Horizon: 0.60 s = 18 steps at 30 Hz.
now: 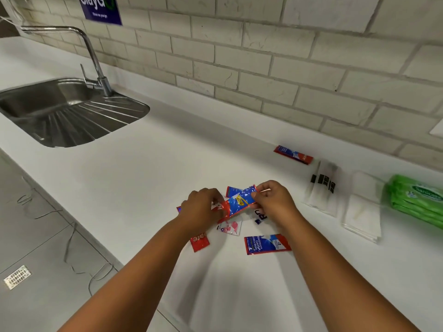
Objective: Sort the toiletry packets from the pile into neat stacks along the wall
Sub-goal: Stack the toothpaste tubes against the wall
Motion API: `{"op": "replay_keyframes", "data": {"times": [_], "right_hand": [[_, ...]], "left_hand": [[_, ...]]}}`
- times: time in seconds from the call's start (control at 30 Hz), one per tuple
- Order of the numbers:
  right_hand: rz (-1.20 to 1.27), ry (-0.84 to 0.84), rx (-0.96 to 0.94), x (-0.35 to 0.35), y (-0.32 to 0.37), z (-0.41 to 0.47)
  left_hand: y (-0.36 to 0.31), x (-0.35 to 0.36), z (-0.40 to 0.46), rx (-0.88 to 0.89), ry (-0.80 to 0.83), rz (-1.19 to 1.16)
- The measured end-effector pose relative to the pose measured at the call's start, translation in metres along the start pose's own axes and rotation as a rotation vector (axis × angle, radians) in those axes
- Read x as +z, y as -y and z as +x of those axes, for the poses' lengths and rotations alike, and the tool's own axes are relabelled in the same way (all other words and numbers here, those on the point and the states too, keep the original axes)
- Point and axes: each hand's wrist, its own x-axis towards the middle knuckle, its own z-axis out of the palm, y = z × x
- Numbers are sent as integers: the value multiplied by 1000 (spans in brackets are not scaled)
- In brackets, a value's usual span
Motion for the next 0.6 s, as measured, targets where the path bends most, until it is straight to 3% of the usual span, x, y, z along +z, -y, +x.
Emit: {"op": "replay_keyframes", "data": {"times": [0.37,0.6], "right_hand": [[505,-197,148,-45,-4,43],[332,-415,69,-76,-13,85]], "left_hand": [[-43,7,69,-217,70,-755],[-84,15,138,-102,130,-762]]}}
